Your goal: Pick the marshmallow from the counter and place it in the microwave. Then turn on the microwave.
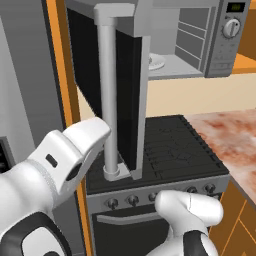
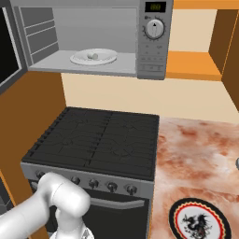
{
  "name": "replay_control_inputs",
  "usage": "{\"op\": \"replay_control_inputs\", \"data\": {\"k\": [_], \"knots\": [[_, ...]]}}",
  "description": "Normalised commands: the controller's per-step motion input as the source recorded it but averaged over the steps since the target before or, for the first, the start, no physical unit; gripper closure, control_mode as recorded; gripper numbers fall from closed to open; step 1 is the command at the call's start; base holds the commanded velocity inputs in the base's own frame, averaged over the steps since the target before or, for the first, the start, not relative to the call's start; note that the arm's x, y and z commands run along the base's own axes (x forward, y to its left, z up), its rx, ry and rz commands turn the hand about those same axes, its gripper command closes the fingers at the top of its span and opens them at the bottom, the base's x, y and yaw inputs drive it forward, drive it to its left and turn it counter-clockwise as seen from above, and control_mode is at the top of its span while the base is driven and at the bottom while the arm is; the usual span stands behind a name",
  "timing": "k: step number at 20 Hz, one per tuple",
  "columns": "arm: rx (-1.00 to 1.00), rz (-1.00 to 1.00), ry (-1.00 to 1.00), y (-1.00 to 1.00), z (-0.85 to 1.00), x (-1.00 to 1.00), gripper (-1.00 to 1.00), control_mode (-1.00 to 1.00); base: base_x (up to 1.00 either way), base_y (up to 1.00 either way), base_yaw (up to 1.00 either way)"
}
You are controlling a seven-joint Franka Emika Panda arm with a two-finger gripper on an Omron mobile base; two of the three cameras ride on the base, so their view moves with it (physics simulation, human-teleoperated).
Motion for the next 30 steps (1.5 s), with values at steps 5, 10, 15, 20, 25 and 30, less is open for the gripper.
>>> {"op": "replay_control_inputs", "data": {"k": [5, 10, 15, 20, 25, 30], "knots": [[-0.01, 0.00, 0.02, -0.26, 0.01, -0.01, 1.00, -1.00, 0.00, 0.00, 0.00], [0.00, 0.00, 0.02, -0.24, 0.03, 0.00, 1.00, -1.00, 0.00, 0.00, 0.00], [0.00, 0.00, 0.02, -0.24, 0.00, 0.00, 1.00, -1.00, 0.00, 0.00, 0.00], [0.00, 0.00, 0.03, -0.22, 0.00, 0.08, 1.00, -1.00, 0.00, 0.00, 0.00], [0.00, 0.00, 0.03, -0.25, 0.00, 0.10, 1.00, -1.00, 0.00, 0.00, 0.00], [0.00, 0.00, 0.01, -0.24, 0.00, 0.21, 1.00, -1.00, 0.00, 0.00, 0.00]]}}
